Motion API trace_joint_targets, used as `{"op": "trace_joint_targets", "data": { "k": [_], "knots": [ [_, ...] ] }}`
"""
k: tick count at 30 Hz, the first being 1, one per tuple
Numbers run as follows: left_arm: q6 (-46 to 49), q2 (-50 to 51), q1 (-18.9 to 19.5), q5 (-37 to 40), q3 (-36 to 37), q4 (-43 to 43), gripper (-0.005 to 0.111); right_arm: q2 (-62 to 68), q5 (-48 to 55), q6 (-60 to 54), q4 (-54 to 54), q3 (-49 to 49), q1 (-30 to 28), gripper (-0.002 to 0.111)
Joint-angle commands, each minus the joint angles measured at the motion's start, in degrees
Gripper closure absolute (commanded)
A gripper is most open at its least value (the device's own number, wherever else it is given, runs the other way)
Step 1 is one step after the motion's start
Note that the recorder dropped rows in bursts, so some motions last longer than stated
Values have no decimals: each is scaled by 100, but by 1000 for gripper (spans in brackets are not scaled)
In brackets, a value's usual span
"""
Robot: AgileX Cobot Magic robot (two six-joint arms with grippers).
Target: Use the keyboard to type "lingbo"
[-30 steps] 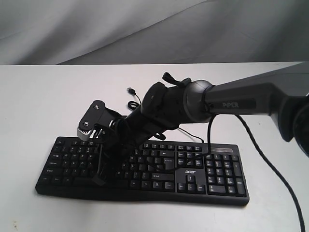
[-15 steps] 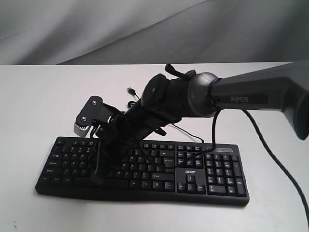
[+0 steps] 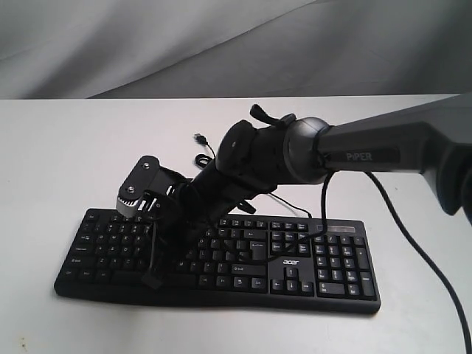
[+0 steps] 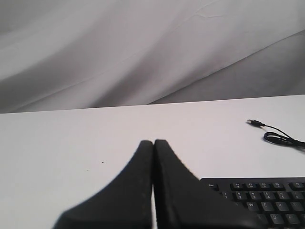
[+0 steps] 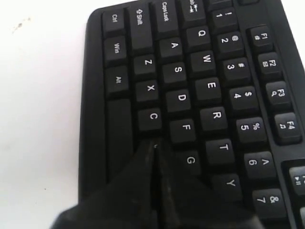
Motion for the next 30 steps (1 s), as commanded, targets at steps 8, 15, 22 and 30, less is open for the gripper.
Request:
{"op": "trace_joint_targets", "data": {
  "k": [8,15,22,30],
  "knots": [
    [-12,-28,-31,-35,28,1,106,216,48,22,-96,17,9,108],
    [-12,-28,-31,-35,28,1,106,-171,-6,381,-668,17,-12,108],
    [-12,-28,-31,-35,28,1,106,-712,-197,632,-979,382,-304,108],
    [-12,-28,-31,-35,28,1,106,-927,-564,-150,-16,1045,-619,108]
  ]
}}
